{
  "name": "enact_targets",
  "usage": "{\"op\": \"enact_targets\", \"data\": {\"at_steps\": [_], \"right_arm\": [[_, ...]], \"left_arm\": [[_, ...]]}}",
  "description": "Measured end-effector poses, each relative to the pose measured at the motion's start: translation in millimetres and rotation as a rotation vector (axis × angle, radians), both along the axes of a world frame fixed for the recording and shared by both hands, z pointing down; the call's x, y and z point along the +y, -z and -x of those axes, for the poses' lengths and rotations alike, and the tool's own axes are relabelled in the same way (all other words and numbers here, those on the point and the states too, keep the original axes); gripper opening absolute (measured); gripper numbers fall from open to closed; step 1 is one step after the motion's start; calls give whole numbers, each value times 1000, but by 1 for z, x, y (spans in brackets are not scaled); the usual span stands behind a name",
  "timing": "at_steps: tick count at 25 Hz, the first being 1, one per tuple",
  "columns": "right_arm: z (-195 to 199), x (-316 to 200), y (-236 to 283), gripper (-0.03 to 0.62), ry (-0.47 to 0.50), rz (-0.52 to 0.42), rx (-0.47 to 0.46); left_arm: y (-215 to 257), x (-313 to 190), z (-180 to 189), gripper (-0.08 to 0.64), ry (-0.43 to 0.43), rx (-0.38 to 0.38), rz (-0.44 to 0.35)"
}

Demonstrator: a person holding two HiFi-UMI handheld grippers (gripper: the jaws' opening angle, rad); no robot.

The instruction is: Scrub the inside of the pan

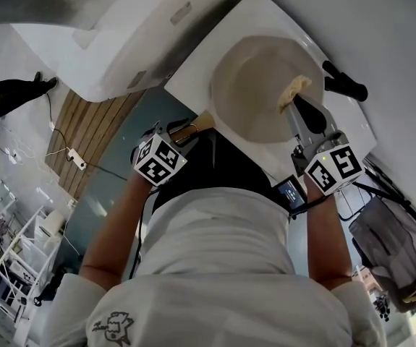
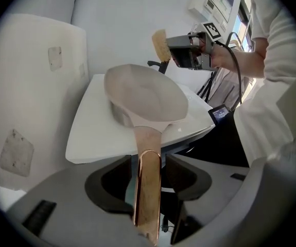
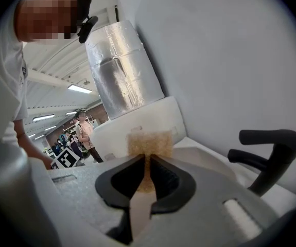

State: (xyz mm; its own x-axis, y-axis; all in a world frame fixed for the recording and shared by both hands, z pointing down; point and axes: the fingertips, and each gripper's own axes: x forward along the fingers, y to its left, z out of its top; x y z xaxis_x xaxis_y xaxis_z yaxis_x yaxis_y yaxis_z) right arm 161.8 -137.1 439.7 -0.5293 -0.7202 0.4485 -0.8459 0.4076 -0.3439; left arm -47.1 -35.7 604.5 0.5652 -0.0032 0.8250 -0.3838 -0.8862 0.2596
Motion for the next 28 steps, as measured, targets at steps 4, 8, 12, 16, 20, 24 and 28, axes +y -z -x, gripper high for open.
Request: {"op": "enact_targets", "data": {"at_steps": [4, 8, 12, 16, 20, 24, 28], "right_arm": [[-10, -9, -14, 37, -22, 32, 10], [-16, -21, -29, 38, -44, 69, 29], [-23, -32, -37, 38, -67, 88, 52], [-36, -46, -49, 38, -121, 108, 79], [-46, -68, -63, 38, -166, 124, 109], [-48, -83, -91, 38, -150, 164, 157], [-50, -96, -105, 38, -139, 185, 190]], "left_arm": [[-8, 2, -1, 204, -18, -22, 24], [-14, 2, 2, 177, -25, -25, 37], [-12, 3, 2, 156, -27, -22, 37], [-10, 5, 2, 155, -33, -20, 53], [-11, 4, 1, 155, -30, -23, 67], [-13, 4, 2, 155, -36, -35, 78], [-13, 3, 2, 155, -44, -39, 79]]}}
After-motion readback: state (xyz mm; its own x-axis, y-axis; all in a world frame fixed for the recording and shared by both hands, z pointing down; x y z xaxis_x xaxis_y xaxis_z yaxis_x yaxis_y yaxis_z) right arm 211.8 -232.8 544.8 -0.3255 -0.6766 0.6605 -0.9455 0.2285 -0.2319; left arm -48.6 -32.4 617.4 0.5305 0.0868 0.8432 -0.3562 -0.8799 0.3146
